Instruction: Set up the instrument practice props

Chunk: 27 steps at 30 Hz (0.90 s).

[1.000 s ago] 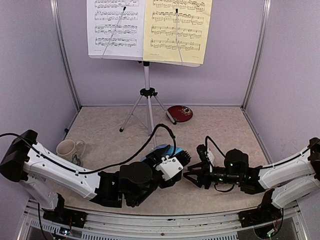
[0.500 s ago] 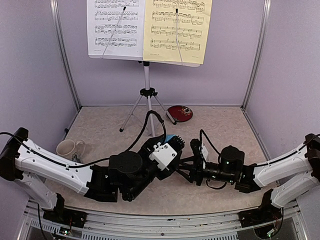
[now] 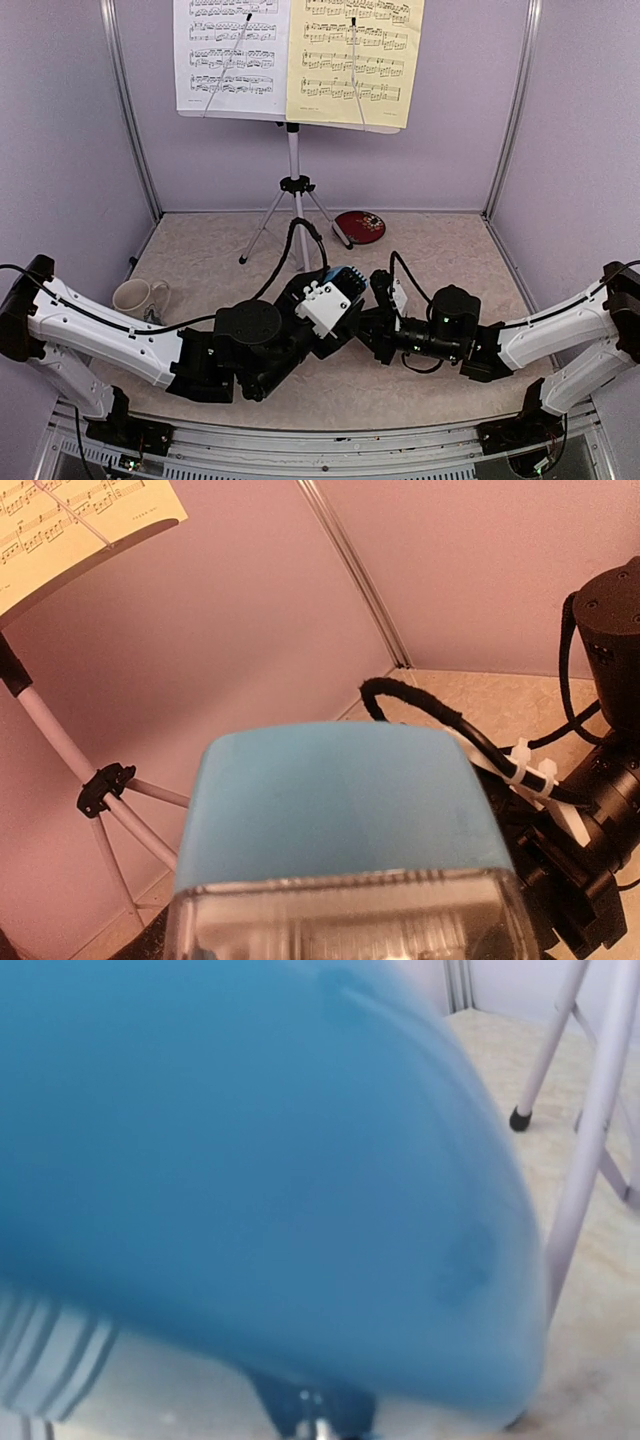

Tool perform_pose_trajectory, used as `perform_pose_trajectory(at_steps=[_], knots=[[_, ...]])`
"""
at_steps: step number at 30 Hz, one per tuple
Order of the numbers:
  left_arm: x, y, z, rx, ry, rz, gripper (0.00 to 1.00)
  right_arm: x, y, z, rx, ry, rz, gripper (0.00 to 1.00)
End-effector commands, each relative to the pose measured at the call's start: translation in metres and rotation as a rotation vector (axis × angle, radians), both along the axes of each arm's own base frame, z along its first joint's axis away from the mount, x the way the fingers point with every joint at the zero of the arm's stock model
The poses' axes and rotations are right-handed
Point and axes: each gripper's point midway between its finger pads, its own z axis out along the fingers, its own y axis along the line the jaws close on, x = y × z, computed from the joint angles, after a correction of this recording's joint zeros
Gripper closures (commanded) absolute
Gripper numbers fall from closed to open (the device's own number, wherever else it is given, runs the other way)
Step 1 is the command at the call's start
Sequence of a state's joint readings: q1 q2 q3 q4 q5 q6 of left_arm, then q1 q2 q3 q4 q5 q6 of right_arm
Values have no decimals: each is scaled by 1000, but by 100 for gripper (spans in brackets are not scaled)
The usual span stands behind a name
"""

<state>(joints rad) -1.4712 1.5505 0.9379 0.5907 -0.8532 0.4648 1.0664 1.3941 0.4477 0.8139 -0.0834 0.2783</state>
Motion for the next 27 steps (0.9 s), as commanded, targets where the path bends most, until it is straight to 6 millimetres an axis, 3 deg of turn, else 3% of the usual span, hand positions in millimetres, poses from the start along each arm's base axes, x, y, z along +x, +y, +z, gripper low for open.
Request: perform_pose_trajectory(at_steps=[1,13,21,27], knots=[[0,8,45,-161,-15,-4,61,-5,6,14,42,-22,19,97],[-5,15,43,-190,-16,-36,62,1,-11,23,132,27,-46,100],[-24,14,21,-155,-31,-123,62,11,-23,25,191,82,-71,100],[-27,14,12,-148,-21,-123,62,14,-30,24,197,84,-76,100]])
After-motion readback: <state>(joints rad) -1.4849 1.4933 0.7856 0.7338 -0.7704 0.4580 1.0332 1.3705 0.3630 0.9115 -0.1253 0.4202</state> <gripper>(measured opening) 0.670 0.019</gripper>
